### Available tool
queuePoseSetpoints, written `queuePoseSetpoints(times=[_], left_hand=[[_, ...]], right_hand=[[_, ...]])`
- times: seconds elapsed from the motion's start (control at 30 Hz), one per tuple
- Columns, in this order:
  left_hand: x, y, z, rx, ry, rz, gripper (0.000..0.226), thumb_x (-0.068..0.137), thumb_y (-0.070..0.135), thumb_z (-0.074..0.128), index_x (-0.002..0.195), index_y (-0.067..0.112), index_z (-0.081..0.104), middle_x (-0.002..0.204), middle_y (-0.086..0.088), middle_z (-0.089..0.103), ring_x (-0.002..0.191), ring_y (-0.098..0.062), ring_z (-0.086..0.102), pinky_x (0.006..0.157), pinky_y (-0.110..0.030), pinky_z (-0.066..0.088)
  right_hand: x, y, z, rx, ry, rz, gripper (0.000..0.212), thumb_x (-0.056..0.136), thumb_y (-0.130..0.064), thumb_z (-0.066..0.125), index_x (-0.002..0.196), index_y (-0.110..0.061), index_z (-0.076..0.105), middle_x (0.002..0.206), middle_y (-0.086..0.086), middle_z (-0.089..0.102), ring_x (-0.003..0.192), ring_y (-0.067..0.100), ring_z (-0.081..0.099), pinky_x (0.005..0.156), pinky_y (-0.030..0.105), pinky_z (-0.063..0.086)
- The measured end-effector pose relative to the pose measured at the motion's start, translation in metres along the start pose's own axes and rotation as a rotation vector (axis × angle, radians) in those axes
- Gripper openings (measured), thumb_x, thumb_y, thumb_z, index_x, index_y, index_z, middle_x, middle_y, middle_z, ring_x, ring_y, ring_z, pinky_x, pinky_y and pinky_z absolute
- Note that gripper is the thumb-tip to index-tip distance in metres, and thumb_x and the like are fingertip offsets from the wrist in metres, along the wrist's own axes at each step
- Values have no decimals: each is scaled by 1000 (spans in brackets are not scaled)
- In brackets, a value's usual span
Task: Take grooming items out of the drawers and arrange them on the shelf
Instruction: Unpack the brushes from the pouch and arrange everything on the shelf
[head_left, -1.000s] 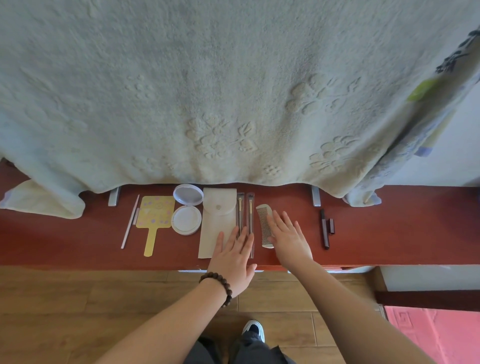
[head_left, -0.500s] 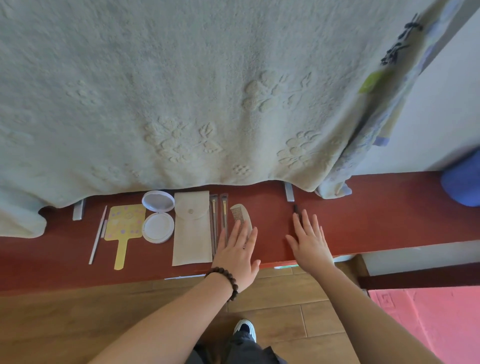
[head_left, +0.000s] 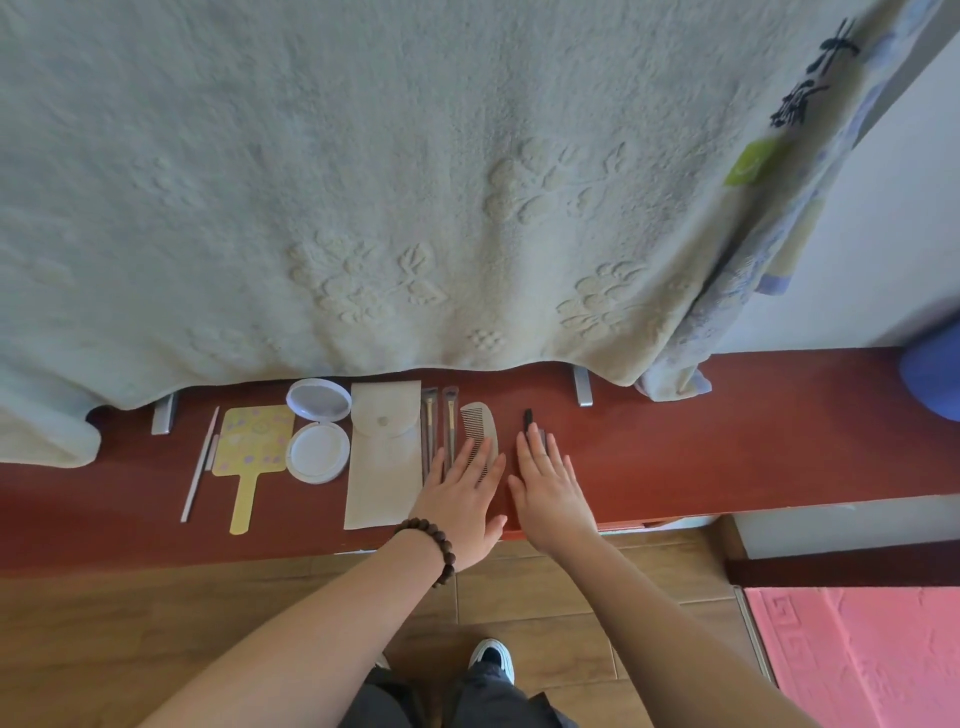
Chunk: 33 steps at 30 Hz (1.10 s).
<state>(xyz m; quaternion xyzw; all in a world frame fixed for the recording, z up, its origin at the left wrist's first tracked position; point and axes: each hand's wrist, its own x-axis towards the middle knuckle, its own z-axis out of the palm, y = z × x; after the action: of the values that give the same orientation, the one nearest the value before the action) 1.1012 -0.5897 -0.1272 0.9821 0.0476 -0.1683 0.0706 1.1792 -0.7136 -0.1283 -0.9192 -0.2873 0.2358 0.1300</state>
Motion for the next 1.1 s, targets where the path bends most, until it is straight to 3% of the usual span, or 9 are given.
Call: queuePoseSetpoints(times=[0.43,0.6,0.77,0.93,1.1], left_hand=[[-4,7,6,-65,26,-9,76,94,54,33,149,26,-13,159,-1,-17,146,-21,-16,119,-50,-3],[-4,14,8,-77,39,-37,82,93,55,36,149,23,-13,159,-3,-18,146,-22,-17,119,-50,-3],[-3,16,6,-69,71,-37,83,92,56,36,150,21,-14,157,-4,-21,145,-22,-17,119,-50,-4],[1,24,2,-50,75,19,79,93,55,35,149,27,-13,157,-1,-23,145,-23,-19,117,-52,-7],[6,26,3,-27,60,-24,79,93,56,34,150,24,-10,157,-2,-22,146,-23,-16,117,-53,-4]], right_hand=[[0,9,-20,68,9,-22,59,99,-17,26,151,-22,-1,159,-6,-12,146,14,-14,119,39,-5],[3,3,-13,90,-79,-85,57,100,-16,24,151,-23,0,159,-9,-10,146,12,-11,119,37,-6],[3,6,-21,200,-35,-64,57,100,-18,24,151,-27,1,158,-12,-8,146,10,-10,119,36,-6],[2,27,-26,129,-25,-21,58,99,-17,27,152,-24,3,160,-7,-8,146,9,-11,119,36,-6],[2,31,-19,2,-59,-95,63,97,-15,29,152,-29,1,160,-7,-7,146,12,-13,119,38,-6]])
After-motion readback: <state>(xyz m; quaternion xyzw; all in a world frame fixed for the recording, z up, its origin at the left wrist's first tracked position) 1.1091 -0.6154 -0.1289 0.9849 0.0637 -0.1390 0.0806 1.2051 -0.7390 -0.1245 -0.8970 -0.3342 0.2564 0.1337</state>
